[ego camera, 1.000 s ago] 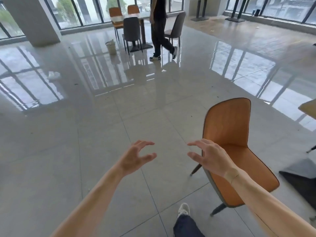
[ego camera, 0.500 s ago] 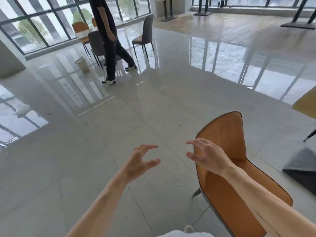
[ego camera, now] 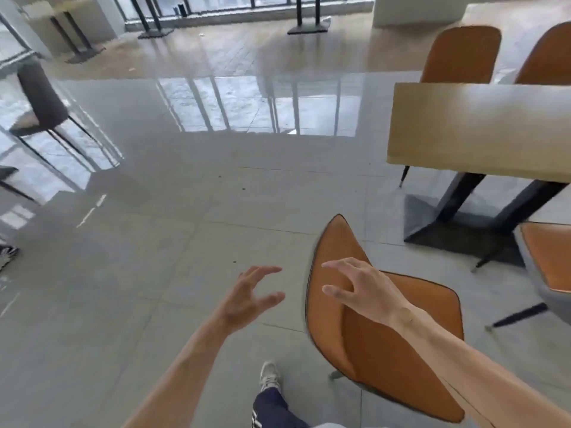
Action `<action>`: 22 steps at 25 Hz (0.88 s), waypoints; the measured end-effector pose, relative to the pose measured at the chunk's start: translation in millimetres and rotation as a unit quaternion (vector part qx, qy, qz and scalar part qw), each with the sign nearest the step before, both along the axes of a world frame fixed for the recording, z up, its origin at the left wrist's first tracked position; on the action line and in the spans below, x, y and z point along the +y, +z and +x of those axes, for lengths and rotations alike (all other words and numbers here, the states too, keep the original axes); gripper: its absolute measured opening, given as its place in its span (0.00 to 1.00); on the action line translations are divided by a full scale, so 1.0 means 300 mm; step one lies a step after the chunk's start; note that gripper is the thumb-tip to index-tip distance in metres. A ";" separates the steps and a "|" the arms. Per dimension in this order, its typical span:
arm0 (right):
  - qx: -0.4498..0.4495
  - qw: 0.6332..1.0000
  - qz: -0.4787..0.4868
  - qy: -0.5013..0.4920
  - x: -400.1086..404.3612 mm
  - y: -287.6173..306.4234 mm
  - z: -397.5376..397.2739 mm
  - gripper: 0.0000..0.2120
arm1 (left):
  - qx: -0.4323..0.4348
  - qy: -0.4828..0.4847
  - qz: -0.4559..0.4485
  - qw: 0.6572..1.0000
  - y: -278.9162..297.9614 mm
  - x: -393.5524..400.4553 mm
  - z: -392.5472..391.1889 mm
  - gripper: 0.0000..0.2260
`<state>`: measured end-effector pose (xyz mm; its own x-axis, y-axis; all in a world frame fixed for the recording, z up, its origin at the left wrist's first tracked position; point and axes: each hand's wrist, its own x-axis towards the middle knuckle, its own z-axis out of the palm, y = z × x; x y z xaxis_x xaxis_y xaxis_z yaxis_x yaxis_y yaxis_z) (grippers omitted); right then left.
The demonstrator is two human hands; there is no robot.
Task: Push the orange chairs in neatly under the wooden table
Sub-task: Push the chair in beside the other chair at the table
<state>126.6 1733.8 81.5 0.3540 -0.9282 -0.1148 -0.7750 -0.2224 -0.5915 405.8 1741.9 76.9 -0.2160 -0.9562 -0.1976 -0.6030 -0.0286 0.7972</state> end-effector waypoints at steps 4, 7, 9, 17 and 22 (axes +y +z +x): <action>-0.006 0.988 0.036 -0.152 -0.007 -0.033 0.058 0.27 | 0.001 -0.164 0.029 0.986 -0.031 -0.297 -0.002 0.23; -0.006 0.966 0.046 -0.254 0.035 -0.061 0.092 0.27 | -0.013 -0.289 0.043 0.956 -0.065 -0.447 -0.072 0.23; -0.012 0.948 0.050 -0.315 0.086 -0.086 0.122 0.27 | -0.035 -0.361 0.047 0.931 -0.090 -0.499 -0.146 0.22; -0.037 0.895 0.097 -0.434 0.170 -0.190 0.270 0.30 | -0.192 -0.531 -0.022 0.825 -0.122 -0.568 -0.341 0.26; -0.032 0.865 0.101 -0.491 0.167 -0.230 0.353 0.30 | -0.184 -0.589 -0.007 0.787 -0.157 -0.660 -0.354 0.23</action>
<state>232.4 1783.8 12.5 -0.5821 -0.7477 -0.3194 -0.4958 0.6378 -0.5894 299.6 1544.0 29.8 -0.8850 -0.1387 -0.4444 -0.3945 0.7302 0.5578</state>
